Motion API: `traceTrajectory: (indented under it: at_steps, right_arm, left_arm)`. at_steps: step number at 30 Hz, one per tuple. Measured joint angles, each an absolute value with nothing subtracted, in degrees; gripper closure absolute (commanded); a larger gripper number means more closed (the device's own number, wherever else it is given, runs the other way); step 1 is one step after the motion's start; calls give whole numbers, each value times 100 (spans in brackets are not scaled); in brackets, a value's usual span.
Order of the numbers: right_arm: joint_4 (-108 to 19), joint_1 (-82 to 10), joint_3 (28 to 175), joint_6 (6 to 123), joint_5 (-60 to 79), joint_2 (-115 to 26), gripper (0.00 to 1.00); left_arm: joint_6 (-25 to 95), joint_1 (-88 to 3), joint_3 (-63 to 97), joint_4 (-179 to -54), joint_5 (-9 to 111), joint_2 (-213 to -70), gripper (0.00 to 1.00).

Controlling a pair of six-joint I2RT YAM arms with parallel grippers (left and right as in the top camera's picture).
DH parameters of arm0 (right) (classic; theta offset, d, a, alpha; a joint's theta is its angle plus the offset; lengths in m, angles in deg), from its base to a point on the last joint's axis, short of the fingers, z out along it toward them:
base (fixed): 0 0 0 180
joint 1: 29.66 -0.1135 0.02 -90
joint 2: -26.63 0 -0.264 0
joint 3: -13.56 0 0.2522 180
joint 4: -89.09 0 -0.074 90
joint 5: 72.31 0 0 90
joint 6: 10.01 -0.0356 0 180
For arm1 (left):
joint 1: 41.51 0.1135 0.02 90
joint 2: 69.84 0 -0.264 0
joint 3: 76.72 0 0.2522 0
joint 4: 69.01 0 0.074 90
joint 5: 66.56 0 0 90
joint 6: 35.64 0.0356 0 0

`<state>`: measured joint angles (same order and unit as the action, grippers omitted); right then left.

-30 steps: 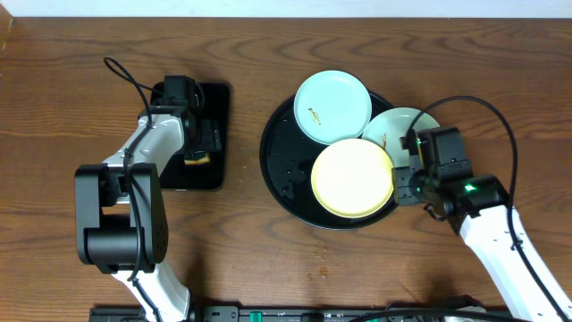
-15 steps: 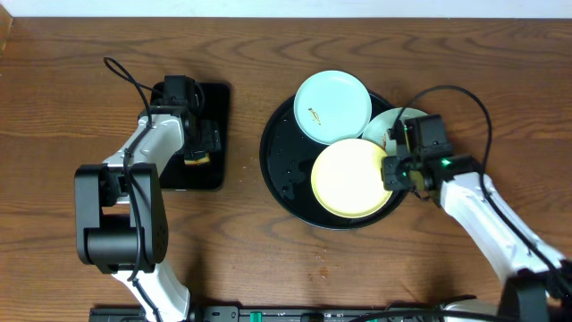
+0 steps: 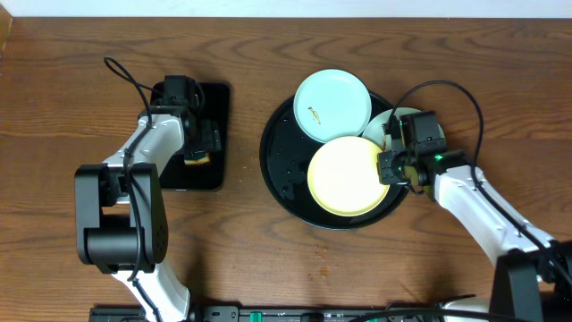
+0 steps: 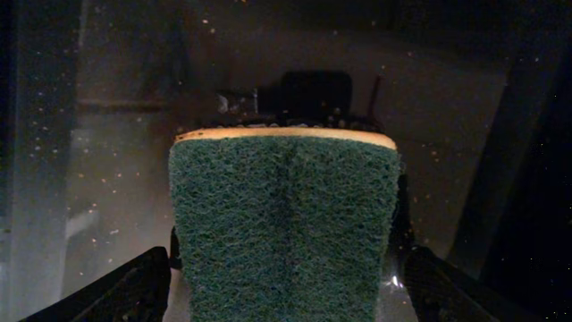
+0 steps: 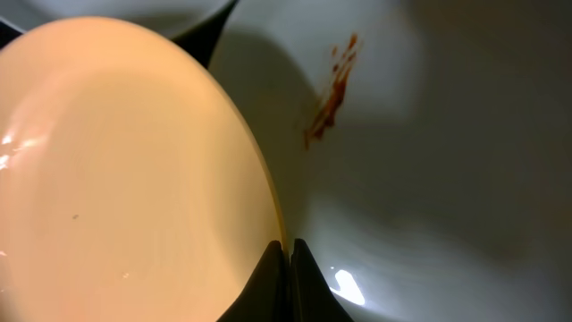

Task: Clean dirty plates on tray and stack at the side
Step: 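Lift the yellow plate with the right gripper toward the right, then carry the yellow plate right and set it on the table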

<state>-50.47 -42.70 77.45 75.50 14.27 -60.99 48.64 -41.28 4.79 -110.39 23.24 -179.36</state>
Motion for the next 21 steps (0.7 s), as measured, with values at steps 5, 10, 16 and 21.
traceTrajectory:
  at_steps: [5, 10, 16, 21]
  right_arm:
    - [-4689, -4304, 8390, 7994, 1508, -5408, 99]
    - [-4376, -4820, 8998, 8499, 2188, -4671, 99]
    - [-4206, -6283, 9059, 9008, 3888, -4457, 99]
    - [-4311, -7638, 9059, 9172, 5772, -4606, 99]
  left_arm:
    - [4864, -4128, 479, -11039, 2324, -17936, 16]
    - [4864, -4128, 479, -11039, 2324, -17936, 16]
    - [4864, -4131, 479, -11039, 2324, -17936, 16]
    - [4864, -4128, 479, -11039, 2326, -17936, 16]
